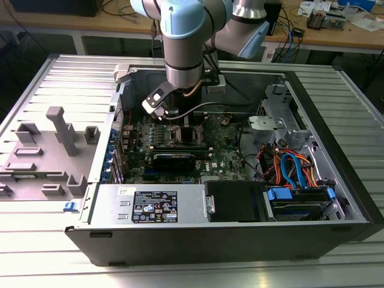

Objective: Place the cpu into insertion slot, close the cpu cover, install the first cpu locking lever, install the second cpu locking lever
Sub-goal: 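Place the cpu into insertion slot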

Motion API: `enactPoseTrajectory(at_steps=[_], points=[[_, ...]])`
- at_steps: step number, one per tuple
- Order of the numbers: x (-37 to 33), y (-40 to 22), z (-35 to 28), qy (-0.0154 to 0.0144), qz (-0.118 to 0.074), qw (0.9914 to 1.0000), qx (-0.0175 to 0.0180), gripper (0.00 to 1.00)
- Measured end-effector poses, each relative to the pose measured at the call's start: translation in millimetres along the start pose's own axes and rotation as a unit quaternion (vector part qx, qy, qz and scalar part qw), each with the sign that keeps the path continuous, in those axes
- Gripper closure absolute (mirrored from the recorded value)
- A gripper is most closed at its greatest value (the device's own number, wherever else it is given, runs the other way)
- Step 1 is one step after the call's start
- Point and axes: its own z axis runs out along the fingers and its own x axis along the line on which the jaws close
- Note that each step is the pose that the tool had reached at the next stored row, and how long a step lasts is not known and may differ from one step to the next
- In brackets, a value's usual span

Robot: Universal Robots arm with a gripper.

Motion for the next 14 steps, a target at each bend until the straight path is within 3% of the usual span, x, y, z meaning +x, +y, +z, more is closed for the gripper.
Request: enactPoseTrajectory(at_steps=[3, 9, 11, 13, 14], points=[[0.0, 0.2, -2.3, 0.0002, 0.000, 1.00000, -0.0002, 0.38], [-0.2, 1.3, -17.2, 0.0000, 0.000, 1.00000, 0.0001, 0.38], [-0.3, 1.7, -22.6, -0.0001, 0.000, 1.00000, 0.0003, 0.47], [-0.2, 2.2, -24.6, 0.0001, 0.000, 1.00000, 0.0008, 0.65], [-0.2, 2.2, -24.6, 0.0001, 0.000, 1.00000, 0.0008, 0.65]])
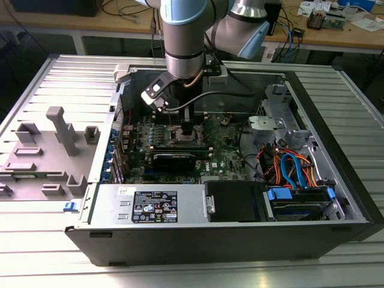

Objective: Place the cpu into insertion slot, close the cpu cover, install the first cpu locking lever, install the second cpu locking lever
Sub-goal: 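Place the cpu into insertion slot, then close the cpu cover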

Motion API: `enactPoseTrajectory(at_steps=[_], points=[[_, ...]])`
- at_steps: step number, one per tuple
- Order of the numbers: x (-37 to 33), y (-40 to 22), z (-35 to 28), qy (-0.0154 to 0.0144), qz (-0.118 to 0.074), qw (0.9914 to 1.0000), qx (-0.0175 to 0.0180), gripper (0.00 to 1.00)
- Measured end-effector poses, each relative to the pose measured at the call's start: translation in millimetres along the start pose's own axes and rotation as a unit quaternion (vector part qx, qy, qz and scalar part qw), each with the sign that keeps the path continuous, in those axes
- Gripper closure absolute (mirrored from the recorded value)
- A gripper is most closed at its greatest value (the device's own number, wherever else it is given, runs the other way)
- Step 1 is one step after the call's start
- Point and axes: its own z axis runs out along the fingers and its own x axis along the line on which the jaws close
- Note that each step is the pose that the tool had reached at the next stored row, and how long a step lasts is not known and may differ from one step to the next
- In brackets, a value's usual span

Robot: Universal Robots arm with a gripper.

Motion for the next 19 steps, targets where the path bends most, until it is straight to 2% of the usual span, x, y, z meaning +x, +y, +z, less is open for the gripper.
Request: enactPoseTrajectory(at_steps=[1, 2, 3, 4, 19], points=[[0.0, 0.0, -0.1, -0.0001, 0.000, 1.00000, 0.0001, 0.77], [0.0, 0.0, -0.1, -0.0001, 0.000, 1.00000, 0.0001, 0.83], [0.0, 0.0, -0.1, -0.0001, 0.000, 1.00000, 0.0001, 0.83], [0.0, 0.0, -0.1, -0.0001, 0.000, 1.00000, 0.0001, 0.89], [0.0, 0.4, -0.2, -0.0002, 0.000, 1.00000, 0.0001, 0.89]])
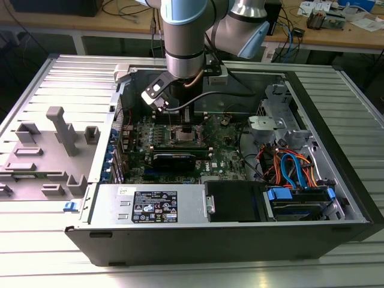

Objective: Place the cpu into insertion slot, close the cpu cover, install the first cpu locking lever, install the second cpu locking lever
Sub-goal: 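Close the cpu cover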

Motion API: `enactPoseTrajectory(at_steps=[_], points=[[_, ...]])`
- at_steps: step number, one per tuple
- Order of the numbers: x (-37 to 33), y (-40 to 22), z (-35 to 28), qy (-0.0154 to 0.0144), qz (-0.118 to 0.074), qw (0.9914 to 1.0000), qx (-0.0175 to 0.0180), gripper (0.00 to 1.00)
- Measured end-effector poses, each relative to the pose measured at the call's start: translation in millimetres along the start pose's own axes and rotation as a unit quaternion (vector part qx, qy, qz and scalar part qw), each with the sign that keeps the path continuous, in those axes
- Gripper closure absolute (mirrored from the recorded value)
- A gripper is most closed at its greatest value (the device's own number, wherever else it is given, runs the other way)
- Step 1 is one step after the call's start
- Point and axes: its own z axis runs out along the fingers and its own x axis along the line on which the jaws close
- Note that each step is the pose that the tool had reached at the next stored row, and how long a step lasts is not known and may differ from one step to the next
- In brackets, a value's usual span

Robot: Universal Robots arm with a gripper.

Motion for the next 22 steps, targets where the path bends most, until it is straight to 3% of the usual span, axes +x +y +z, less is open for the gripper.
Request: enactPoseTrajectory(at_steps=[3, 8, 10, 14, 22], points=[[0.0, -0.1, -0.1, -0.0001, 0.000, 1.00000, 0.0007, 0.89], [0.0, 0.8, 0.0, -0.0001, 0.000, 0.99989, 0.0150, 0.89], [0.0, 0.8, 0.0, 0.0000, 0.000, 0.99982, 0.0190, 0.89], [-0.1, 1.1, -4.3, -0.0001, 0.000, 0.99981, 0.0193, 0.89], [0.0, 2.3, -19.6, -0.0023, 0.000, 0.99981, 0.0193, 0.89]])
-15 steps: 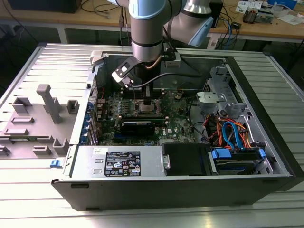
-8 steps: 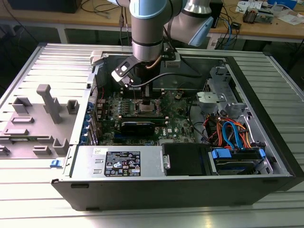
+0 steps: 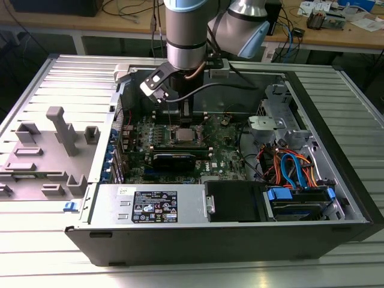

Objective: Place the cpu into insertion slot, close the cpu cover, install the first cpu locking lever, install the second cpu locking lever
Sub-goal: 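Close the cpu cover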

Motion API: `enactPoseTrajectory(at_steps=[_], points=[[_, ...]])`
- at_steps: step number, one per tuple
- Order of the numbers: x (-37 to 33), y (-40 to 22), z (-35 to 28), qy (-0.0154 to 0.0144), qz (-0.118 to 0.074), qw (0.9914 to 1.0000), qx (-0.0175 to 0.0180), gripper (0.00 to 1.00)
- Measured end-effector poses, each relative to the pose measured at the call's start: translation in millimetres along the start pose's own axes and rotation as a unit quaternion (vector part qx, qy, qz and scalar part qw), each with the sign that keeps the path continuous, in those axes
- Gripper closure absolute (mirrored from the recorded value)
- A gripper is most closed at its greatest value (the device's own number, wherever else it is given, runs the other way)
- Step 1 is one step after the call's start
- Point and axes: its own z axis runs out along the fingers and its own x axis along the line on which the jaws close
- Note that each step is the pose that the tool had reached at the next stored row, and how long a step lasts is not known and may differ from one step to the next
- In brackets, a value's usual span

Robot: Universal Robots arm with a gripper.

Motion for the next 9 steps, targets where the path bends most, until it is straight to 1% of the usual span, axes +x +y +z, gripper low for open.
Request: enactPoseTrajectory(at_steps=[5, 6, 7, 8, 9], points=[[0.0, 0.3, -7.7, -0.0018, 0.000, 1.00000, 0.0000, 0.89], [-0.1, 0.6, -15.7, -0.0033, 0.000, 0.99999, 0.0000, 0.89], [-0.2, 0.9, -25.8, -0.0040, 0.000, 0.99999, 0.0000, 0.89], [-0.3, 1.2, -32.6, -0.0043, 0.000, 0.99999, -0.0001, 0.89], [-0.3, 1.2, -32.8, -0.0044, 0.000, 0.99999, 0.0000, 0.89]])
